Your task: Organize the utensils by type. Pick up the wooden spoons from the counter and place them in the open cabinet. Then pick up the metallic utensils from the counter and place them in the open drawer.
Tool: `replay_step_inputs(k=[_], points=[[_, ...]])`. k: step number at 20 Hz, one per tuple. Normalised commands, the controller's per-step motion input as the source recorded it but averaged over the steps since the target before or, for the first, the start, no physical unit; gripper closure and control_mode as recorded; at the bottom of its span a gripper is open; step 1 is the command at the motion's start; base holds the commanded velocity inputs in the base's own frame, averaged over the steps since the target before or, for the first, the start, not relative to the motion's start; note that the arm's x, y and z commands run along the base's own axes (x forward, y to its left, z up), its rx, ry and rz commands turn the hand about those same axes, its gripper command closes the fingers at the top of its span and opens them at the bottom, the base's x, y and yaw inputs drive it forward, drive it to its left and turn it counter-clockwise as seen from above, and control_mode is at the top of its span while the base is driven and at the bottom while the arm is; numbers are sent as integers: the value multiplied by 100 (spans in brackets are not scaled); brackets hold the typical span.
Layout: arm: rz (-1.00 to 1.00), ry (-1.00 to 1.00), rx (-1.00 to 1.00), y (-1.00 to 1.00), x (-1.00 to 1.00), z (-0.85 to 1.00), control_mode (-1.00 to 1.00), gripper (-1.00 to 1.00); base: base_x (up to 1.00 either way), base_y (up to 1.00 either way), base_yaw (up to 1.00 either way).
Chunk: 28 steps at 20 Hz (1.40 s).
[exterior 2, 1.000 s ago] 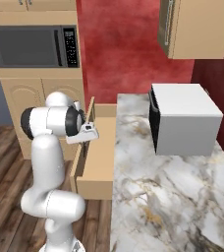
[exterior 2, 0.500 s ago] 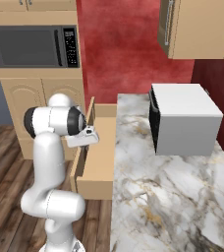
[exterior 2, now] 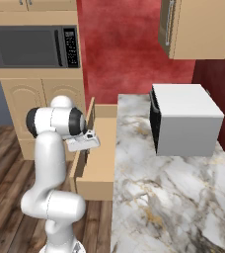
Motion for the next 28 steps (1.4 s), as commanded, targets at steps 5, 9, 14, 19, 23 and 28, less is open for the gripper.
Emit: replay_step_inputs(k=[5,9,14,19,23,28], points=[[0,0,0,0,0,-21,-100,100,0,0,0],[0,0,0,1,0,-25,-100,100,0,0,0],[0,0,3,16,0,-27,-100,100,0,0,0],[0,0,3,32,0,-32,-100,100,0,0,0],[0,0,1,37,0,-30,-100,100,0,0,0],[0,0,0,41,0,-32,-100,100,0,0,0]])
